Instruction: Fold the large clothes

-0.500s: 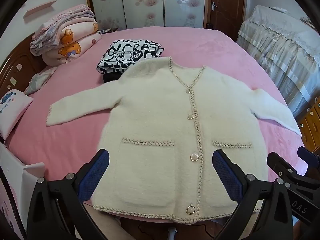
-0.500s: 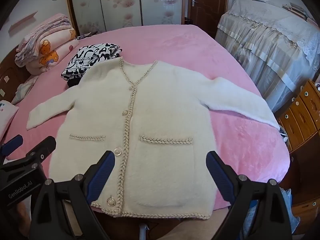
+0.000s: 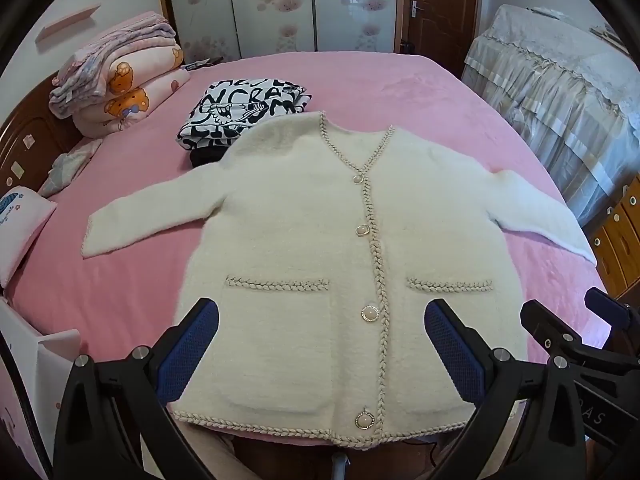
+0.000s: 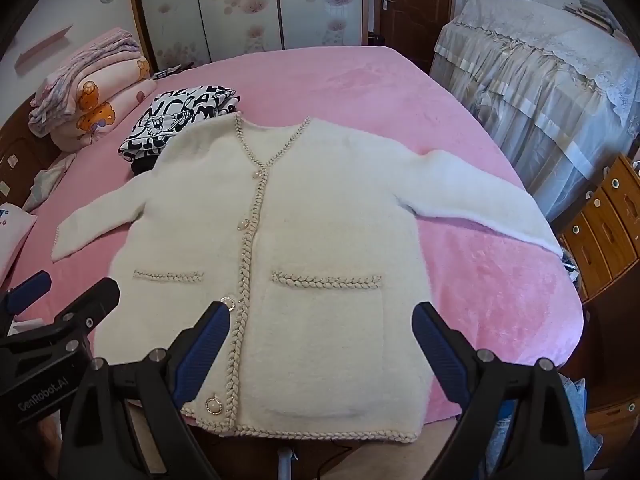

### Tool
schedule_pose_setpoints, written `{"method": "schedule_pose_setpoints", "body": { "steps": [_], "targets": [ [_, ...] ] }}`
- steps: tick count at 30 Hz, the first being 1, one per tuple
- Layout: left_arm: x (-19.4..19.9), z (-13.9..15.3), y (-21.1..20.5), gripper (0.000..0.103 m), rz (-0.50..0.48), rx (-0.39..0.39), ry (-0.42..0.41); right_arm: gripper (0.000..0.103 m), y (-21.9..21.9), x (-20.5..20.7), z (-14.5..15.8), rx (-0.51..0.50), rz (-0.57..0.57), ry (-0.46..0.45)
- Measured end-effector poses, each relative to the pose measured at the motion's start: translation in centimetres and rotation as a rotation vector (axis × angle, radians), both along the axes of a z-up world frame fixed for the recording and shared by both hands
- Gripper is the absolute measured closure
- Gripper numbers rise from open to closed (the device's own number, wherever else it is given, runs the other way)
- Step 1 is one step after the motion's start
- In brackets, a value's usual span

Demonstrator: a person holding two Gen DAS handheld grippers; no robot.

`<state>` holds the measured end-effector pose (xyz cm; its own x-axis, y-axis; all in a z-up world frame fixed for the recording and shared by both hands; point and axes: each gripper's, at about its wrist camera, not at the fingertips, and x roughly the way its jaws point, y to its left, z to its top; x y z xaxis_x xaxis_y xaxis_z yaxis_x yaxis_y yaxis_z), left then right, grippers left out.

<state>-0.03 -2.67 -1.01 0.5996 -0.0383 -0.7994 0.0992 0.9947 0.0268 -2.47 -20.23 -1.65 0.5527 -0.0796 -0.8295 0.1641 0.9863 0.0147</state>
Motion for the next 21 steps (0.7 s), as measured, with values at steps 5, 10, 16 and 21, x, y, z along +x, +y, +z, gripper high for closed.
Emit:
{"method": "schedule_pose_setpoints", "body": {
  "steps": [5, 10, 16, 21],
  "targets": [
    [-0.3, 0.1, -0.5, 0.001, -0.017, -0.004, 0.003, 0.01, -0.6, -0.5, -0.1, 0.001, -0.015, -0.006],
    [-0.5, 0.2, -0.5, 0.001, -0.023, -0.005, 0.007, 0.01, -0.9, -0.8, -0.2, 0.005, -0.026, -0.002],
    [-0.7, 0.2, -0.6, 0.001, -0.023, -0.01, 0.022, 0.01, -0.9, -1.2, -0.3, -0.005, -0.035, -0.006],
    [-0.7, 0.1, -0.8, 0.001, -0.022, -0.006, 0.036, 0.01, -0.9, -1.3, -0.2, -0.005, -0.037, -0.002]
  ]
}}
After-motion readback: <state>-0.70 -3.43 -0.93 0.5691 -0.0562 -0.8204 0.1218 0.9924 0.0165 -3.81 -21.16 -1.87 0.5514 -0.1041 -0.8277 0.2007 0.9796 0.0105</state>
